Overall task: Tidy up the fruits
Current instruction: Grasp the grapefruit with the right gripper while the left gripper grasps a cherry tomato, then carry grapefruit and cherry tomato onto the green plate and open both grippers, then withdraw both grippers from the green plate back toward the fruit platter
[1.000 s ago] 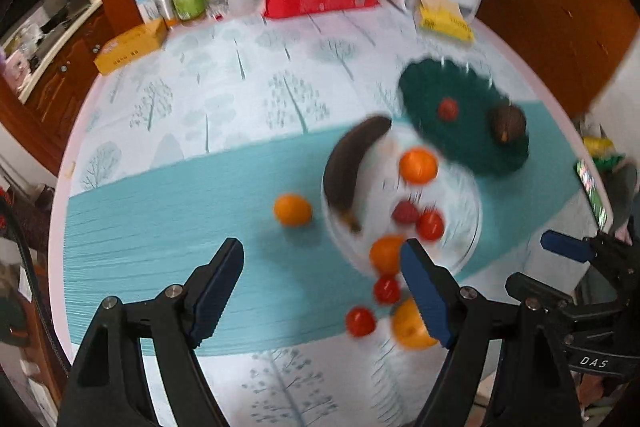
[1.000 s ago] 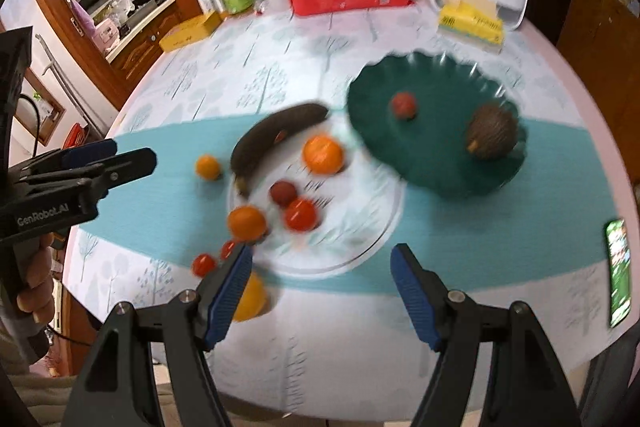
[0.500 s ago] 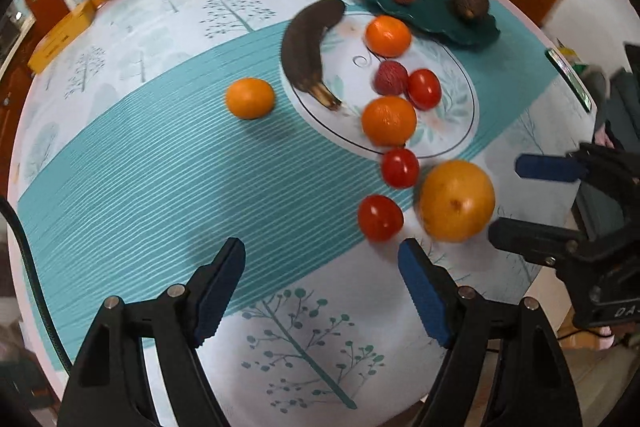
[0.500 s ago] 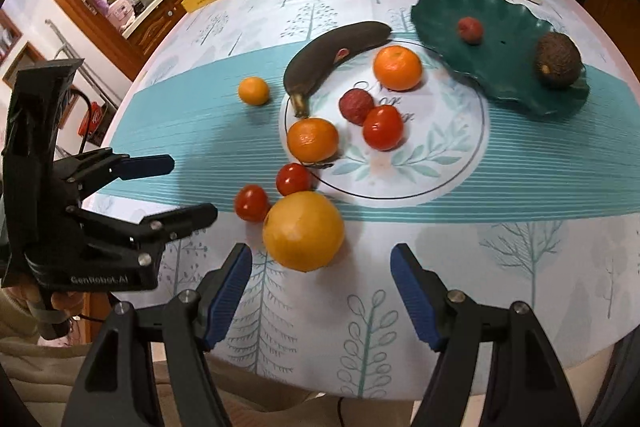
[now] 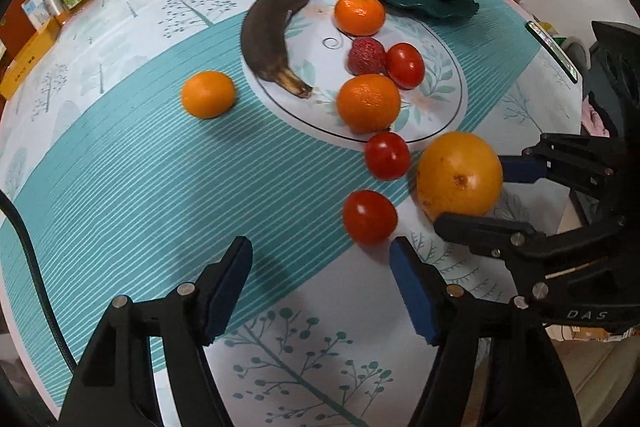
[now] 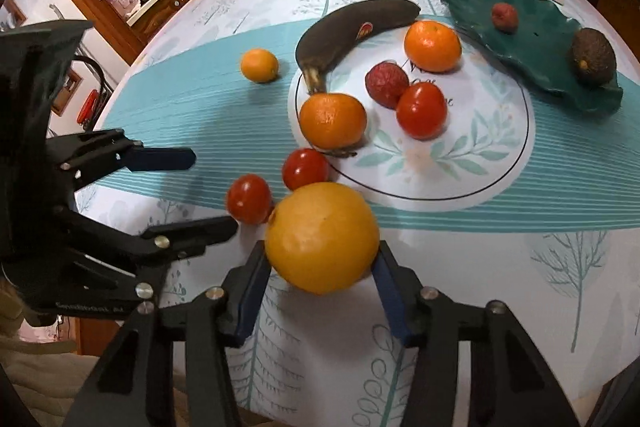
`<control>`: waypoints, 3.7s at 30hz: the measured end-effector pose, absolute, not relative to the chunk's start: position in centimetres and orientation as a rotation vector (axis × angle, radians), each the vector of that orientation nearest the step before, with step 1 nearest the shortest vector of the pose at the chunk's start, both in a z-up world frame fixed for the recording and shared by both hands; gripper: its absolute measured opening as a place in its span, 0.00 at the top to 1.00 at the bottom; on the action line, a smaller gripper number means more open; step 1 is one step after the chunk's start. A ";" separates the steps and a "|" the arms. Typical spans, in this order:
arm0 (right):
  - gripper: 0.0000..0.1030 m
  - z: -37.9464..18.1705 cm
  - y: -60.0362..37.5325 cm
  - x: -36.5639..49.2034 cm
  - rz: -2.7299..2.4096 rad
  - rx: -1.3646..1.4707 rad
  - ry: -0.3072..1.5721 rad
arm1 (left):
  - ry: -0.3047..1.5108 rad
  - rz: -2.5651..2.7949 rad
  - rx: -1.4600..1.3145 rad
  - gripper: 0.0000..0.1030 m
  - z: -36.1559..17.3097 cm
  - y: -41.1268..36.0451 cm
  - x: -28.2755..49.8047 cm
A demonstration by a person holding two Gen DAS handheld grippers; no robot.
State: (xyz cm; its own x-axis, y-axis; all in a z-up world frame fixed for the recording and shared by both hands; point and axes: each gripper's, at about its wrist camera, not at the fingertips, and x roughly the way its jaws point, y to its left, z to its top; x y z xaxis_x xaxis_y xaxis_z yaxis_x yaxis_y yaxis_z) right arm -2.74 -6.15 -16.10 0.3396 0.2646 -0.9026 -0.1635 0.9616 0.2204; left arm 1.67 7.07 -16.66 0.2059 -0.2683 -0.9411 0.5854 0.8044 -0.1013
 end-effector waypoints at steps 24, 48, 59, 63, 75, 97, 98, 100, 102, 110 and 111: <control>0.52 -14.9 -8.3 -3.6 0.187 0.115 1.137 | 1.189 -0.647 0.286 0.75 -15.0 4.5 1.4; 0.52 -4.0 -18.6 4.3 0.124 0.101 0.959 | 1.001 -0.595 0.151 0.75 -1.4 -5.9 10.3; 0.52 -3.9 -26.8 14.3 0.111 0.059 0.947 | 1.078 -0.451 0.096 0.75 -5.3 -13.0 16.1; 0.52 -6.4 -28.0 17.3 0.130 0.034 1.000 | 1.132 -0.387 0.071 0.75 -8.5 -14.6 17.4; 0.52 -13.9 -27.5 21.1 0.215 -0.007 1.140 | 1.245 -0.260 0.022 0.75 -14.5 -15.9 18.9; 0.43 -14.2 -25.5 21.3 0.239 -0.127 1.111 | 1.232 -0.205 0.000 0.39 -14.5 -15.3 19.5; 0.43 -13.8 -25.5 21.1 0.239 -0.126 1.102 | 1.232 -0.206 -0.005 0.39 -14.3 -15.2 19.4; 0.42 -13.3 -25.4 20.9 0.242 -0.122 1.087 | 1.227 -0.203 -0.009 0.37 -14.0 -15.0 19.3; 0.42 -12.6 -25.4 20.6 0.241 -0.118 1.072 | 1.221 -0.199 -0.013 0.36 -13.6 -14.8 19.1; 0.42 -10.7 -25.3 19.7 0.256 -0.099 1.034 | 1.202 -0.183 -0.022 0.34 -12.2 -14.1 18.2; 0.42 -10.5 -25.3 19.6 0.255 -0.099 1.030 | 1.199 -0.182 -0.023 0.34 -12.1 -14.0 18.1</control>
State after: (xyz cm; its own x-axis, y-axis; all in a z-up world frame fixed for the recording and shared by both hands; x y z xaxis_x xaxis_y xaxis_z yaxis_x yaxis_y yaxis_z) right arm 19.57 -25.31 -10.54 0.4884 0.1629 -0.8573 -0.2560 0.9660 0.0377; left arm 18.11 -14.03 -12.06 0.3501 -0.1526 -0.9242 0.1285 0.9851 -0.1139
